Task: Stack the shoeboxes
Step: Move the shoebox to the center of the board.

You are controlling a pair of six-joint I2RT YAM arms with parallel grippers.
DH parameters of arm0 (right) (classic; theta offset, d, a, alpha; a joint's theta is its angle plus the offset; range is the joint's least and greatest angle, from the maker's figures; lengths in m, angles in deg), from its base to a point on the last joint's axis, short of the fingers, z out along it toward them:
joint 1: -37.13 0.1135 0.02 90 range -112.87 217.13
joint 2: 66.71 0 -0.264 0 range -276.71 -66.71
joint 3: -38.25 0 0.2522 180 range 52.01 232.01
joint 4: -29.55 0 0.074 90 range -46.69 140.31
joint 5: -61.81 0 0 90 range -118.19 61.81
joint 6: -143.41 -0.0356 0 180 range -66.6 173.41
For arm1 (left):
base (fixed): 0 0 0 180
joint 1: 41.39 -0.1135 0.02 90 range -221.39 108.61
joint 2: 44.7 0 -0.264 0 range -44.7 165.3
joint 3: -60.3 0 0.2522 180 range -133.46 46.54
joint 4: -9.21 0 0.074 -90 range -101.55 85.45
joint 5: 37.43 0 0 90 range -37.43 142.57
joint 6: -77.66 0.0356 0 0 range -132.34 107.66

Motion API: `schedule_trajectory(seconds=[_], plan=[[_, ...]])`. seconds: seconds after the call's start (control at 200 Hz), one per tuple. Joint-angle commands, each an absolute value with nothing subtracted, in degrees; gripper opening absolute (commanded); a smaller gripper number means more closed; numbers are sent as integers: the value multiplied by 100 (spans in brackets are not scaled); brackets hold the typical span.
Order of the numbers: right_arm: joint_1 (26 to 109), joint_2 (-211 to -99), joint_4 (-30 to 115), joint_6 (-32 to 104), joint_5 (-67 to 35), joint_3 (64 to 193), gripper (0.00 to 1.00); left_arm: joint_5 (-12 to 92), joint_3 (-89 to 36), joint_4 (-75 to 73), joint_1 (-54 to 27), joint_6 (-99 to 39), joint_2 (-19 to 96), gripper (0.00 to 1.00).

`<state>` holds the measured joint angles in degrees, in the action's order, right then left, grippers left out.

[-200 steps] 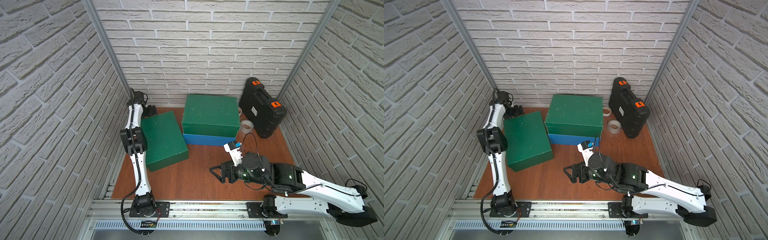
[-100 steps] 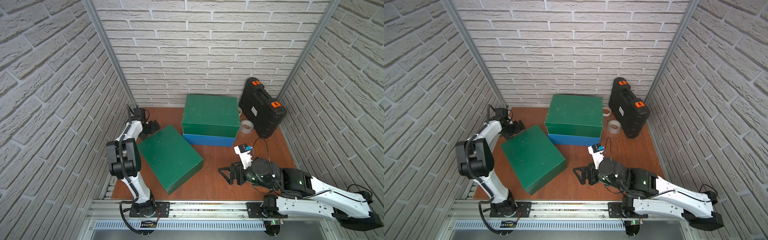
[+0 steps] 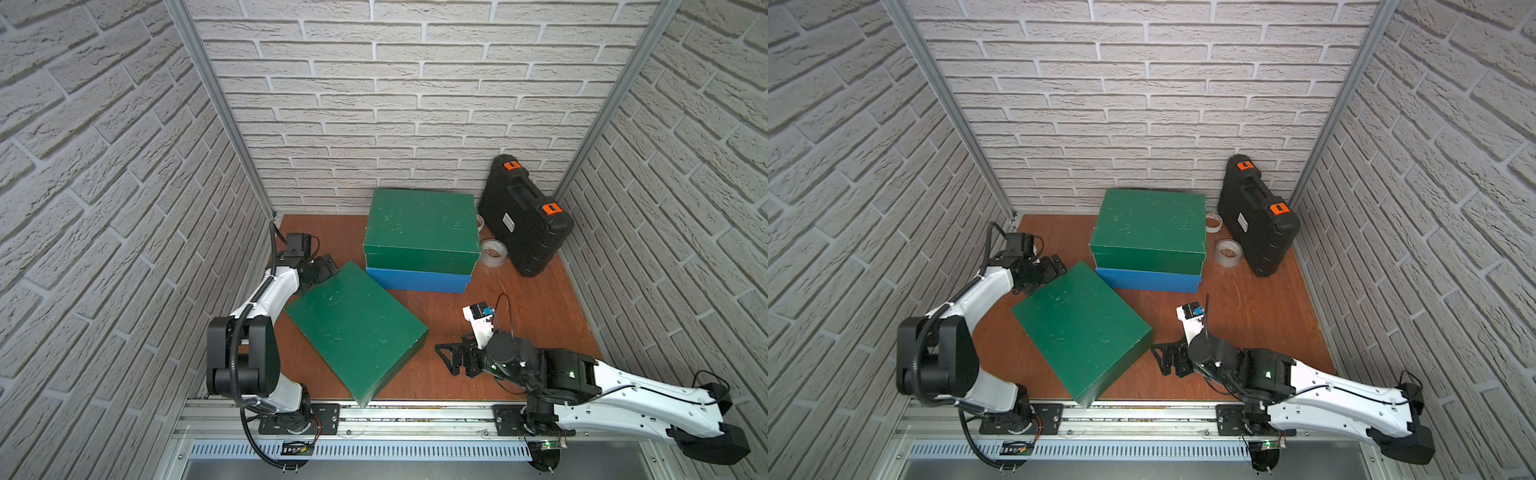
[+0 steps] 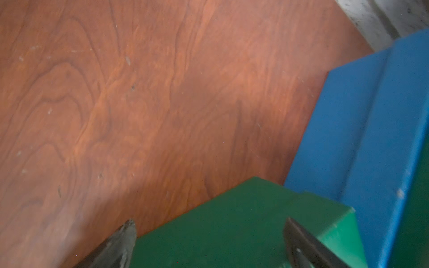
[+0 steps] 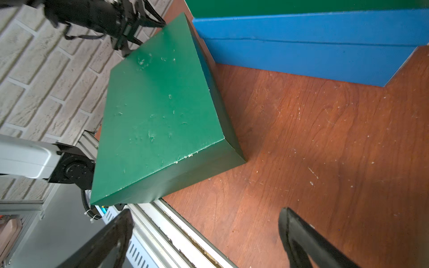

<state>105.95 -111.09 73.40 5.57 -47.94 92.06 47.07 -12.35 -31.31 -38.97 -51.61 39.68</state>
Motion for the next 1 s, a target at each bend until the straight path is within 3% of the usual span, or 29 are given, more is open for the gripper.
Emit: schedule_trajectory(seconds=[0.0,0.315,0.475,0.765,0.995], plan=[[10586,-11610,6382,290,-4745,9138,98,4893,-979,-2947,-3559,-5281,3622,98],[10569,-12883,5486,-433,-4487,9169,98,4812,-426,-2777,-3141,-5436,2984,98],[10502,-13333,5810,-661,-4791,9221,98,4780,-460,-2832,-3137,-5360,2918,98],[9492,-13299,6250,-460,-4805,9090,99,4470,-303,-2714,-3002,-5495,2792,98],[8543,-13018,6269,-133,-4223,8612,95,4677,-56,-2662,-2095,-5757,2361,98]])
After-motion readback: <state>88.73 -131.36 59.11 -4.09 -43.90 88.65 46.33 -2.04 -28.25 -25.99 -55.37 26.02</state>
